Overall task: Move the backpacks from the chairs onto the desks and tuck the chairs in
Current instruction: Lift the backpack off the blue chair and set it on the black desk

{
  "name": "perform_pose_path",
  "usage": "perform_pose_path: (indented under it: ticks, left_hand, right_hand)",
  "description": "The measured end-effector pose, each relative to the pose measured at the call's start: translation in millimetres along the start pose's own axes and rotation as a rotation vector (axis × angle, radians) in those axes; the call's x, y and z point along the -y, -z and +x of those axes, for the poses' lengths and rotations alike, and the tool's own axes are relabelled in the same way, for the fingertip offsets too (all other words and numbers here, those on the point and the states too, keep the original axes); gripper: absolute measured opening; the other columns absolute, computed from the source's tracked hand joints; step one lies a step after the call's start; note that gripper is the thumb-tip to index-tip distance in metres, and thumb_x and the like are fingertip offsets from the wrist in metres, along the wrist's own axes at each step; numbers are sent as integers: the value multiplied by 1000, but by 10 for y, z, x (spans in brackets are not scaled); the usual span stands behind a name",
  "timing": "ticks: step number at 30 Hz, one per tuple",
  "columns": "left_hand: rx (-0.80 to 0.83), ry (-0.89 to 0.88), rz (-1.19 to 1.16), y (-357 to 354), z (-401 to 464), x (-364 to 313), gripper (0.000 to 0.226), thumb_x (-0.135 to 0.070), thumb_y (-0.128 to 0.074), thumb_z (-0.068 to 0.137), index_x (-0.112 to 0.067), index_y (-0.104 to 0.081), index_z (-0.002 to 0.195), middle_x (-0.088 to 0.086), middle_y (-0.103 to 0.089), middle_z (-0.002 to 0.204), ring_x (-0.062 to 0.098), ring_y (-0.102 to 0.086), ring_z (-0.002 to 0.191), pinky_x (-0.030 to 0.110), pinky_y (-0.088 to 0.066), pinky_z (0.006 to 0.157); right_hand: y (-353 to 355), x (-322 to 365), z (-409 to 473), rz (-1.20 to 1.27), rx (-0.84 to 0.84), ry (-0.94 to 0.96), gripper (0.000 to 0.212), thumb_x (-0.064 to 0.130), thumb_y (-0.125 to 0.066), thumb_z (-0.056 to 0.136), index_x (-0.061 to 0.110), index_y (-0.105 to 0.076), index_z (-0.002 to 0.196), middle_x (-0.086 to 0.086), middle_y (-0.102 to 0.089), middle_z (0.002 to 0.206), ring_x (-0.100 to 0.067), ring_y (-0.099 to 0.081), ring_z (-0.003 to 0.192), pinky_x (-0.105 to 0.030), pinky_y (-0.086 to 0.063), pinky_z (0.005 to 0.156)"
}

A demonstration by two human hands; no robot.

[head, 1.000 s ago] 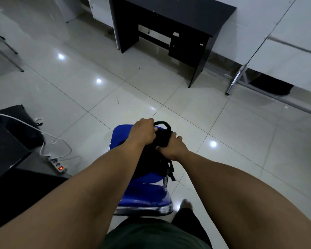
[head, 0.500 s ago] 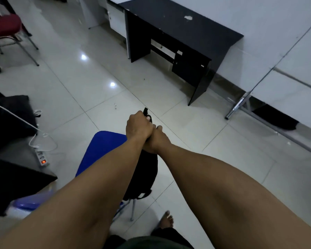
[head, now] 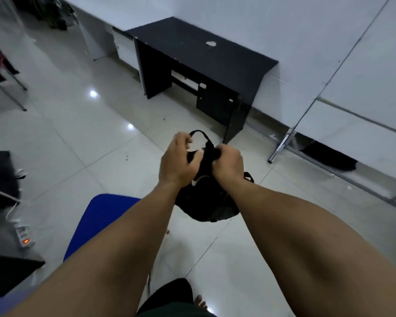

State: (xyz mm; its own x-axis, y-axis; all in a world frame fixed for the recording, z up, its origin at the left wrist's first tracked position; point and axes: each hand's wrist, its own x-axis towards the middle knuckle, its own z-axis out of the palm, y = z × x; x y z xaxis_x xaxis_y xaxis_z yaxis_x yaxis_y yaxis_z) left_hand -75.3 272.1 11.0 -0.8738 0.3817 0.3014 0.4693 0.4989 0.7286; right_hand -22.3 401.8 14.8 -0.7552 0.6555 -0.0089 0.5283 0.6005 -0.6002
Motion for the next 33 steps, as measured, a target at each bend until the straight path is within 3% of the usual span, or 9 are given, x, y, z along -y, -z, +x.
perform_pose_path:
  ticks: [2, 4, 6, 8, 11, 20, 23, 26, 33]
  left_hand:
    - [42, 8, 77, -101, 133, 120, 45, -33, -62, 77, -21, -41, 115, -3, -46, 112, 18, -53, 97, 39, -52, 80]
    - [221, 12, 160, -284, 407, 206, 59, -31, -63, 80, -21, -36, 130, 0, -40, 128, 22, -49, 111, 42, -47, 96]
    - [362, -24, 210, -487, 730, 241, 46, -35, -59, 89, -23, -42, 130, 1, -45, 132, 25, -50, 115, 43, -43, 99]
    - [407, -45, 247, -689, 1044, 215, 20, -38, -51, 96, -22, -50, 109, 2, -59, 111, 28, -57, 101, 41, -47, 87]
    - [344, 25, 150, -914, 1408, 140, 17, -38, -48, 97, -23, -44, 89, 3, -63, 82, 31, -59, 76, 41, -52, 68]
    - [170, -38, 72, -1353, 2744, -326, 10, -20, -52, 94, -26, -45, 89, 0, -59, 74, 23, -54, 65, 31, -37, 52]
    - [88, -102, 86, -1489, 3300, -533, 14, -13, -52, 89, -27, -50, 90, -2, -59, 85, 24, -57, 79, 37, -47, 61]
    - [-32, -184, 241, -1660, 3858, -714, 20, -12, -57, 85, -27, -55, 98, -4, -57, 99, 24, -50, 98, 40, -42, 83]
    - [-233, -105, 67, -2017, 5071, -1200, 29, -2, -54, 83, -18, -58, 106, 1, -58, 108, 26, -54, 98, 42, -49, 81]
  right_hand:
    - [131, -63, 166, 1, -30, 21, 24, -2, -49, 79, 21, -57, 76, -1, -59, 75, -24, -52, 71, -29, -36, 63]
    - [238, -125, 412, 23, -58, 64, 28, -3, -49, 79, 22, -62, 80, -1, -61, 77, -23, -55, 74, -27, -38, 64]
    - [318, -178, 684, 24, -88, 110, 31, -3, -51, 80, 20, -69, 89, 1, -63, 81, -21, -54, 76, -27, -38, 66]
    - [372, -240, 991, 25, -114, 107, 32, -3, -51, 80, 21, -70, 91, 1, -62, 82, -18, -51, 76, -26, -37, 68]
    - [431, -324, 1382, 29, -137, 58, 31, -2, -53, 81, 22, -71, 90, 0, -66, 84, -20, -59, 80, -26, -42, 70]
    - [778, -243, 2587, 3, -292, 10, 30, 7, -55, 84, 25, -68, 104, -5, -72, 99, -30, -65, 92, -32, -49, 72]
    - [983, -154, 3081, 54, -326, 18, 27, 9, -55, 85, 30, -60, 102, -3, -70, 97, -30, -63, 88, -34, -49, 69]
    - [1126, -101, 3631, 237, -365, 11, 25, 13, -63, 87, 33, -51, 95, 3, -69, 92, -23, -65, 84, -37, -55, 74]
    - [1548, 110, 4936, 526, -441, 108, 11, 23, -71, 88, 20, -62, 93, 11, -63, 84, -12, -62, 84, -21, -48, 75]
